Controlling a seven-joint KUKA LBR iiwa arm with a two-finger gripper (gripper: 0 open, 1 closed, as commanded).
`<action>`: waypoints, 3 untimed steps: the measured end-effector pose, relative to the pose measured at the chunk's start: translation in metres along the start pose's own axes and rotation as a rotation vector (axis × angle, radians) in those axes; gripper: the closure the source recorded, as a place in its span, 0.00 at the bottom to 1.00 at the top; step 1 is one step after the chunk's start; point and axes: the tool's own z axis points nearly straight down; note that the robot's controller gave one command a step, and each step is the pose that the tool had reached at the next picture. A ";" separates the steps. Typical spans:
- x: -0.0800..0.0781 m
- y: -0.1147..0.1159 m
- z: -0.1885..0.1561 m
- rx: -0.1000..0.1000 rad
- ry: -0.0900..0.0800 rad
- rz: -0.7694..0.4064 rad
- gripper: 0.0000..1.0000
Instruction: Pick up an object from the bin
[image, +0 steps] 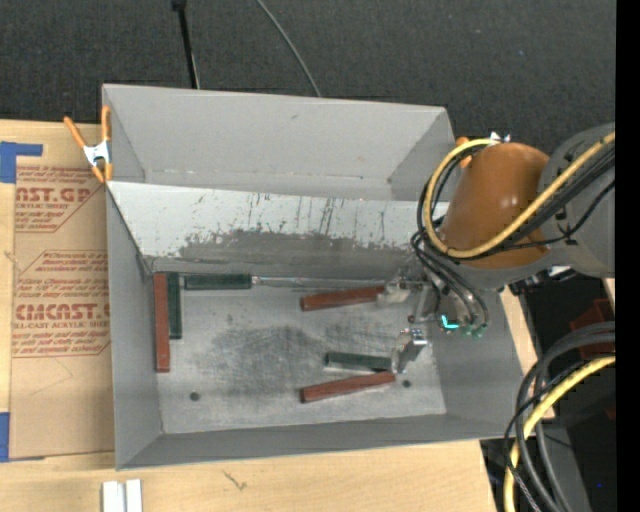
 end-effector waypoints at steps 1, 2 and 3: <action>-0.002 0.000 -0.004 0.001 -0.007 -0.001 0.00; 0.007 0.007 0.077 0.002 -0.013 -0.123 1.00; 0.004 0.009 0.079 0.002 -0.027 -0.122 0.00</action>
Offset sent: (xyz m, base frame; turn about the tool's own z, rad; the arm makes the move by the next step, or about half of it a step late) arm -0.0115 0.0076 -0.0845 -0.1224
